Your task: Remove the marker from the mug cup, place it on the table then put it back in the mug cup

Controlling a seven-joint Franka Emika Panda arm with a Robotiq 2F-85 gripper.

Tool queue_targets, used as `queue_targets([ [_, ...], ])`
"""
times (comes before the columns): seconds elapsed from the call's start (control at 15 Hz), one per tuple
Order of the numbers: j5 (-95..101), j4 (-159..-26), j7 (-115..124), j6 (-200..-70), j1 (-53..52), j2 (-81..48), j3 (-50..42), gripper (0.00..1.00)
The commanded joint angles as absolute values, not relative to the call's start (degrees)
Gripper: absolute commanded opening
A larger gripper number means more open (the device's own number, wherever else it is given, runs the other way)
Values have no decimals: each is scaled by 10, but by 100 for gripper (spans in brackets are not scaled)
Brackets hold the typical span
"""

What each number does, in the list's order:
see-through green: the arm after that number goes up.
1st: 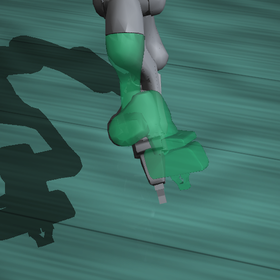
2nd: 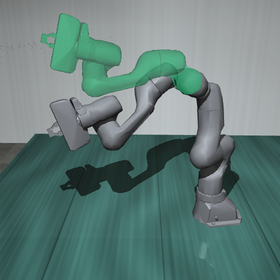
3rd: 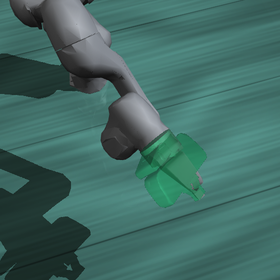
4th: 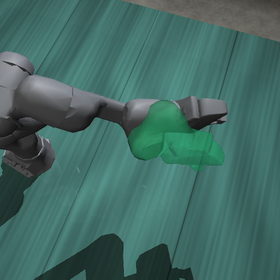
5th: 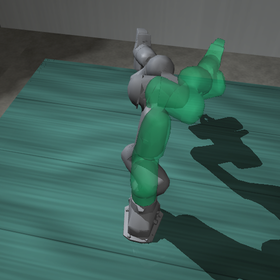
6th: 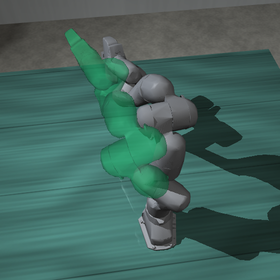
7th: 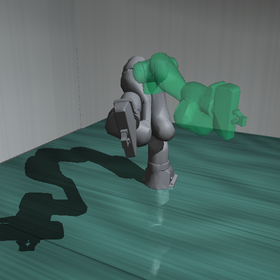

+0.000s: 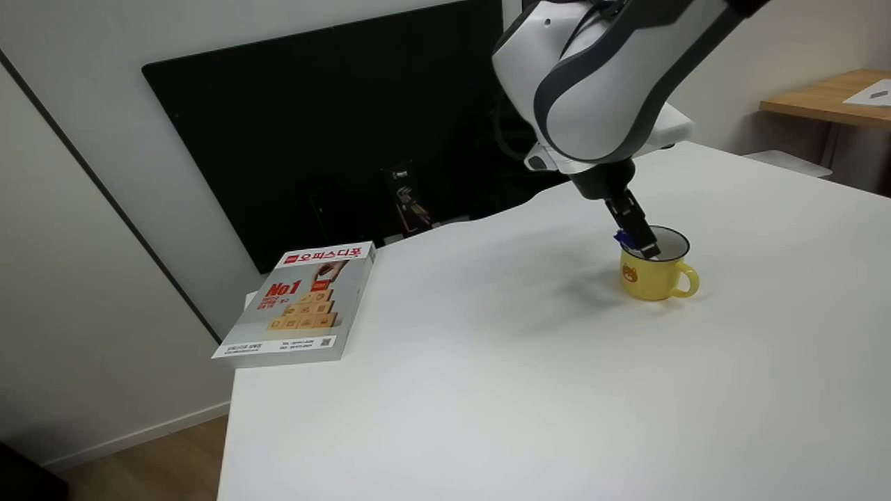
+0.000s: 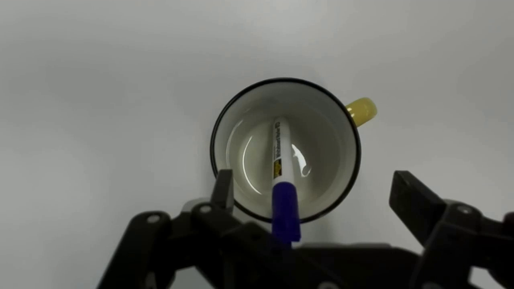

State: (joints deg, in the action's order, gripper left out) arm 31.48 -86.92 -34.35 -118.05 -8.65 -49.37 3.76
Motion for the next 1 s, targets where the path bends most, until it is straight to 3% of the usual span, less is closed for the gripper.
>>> queue_targets([
  [0.0,312,-833,-340,-1171,-92,-517,34,100],
  [0.87,311,-805,-339,-1164,-100,-538,32,100],
  [0.93,311,-803,-338,-1162,-101,-540,32,75],
])
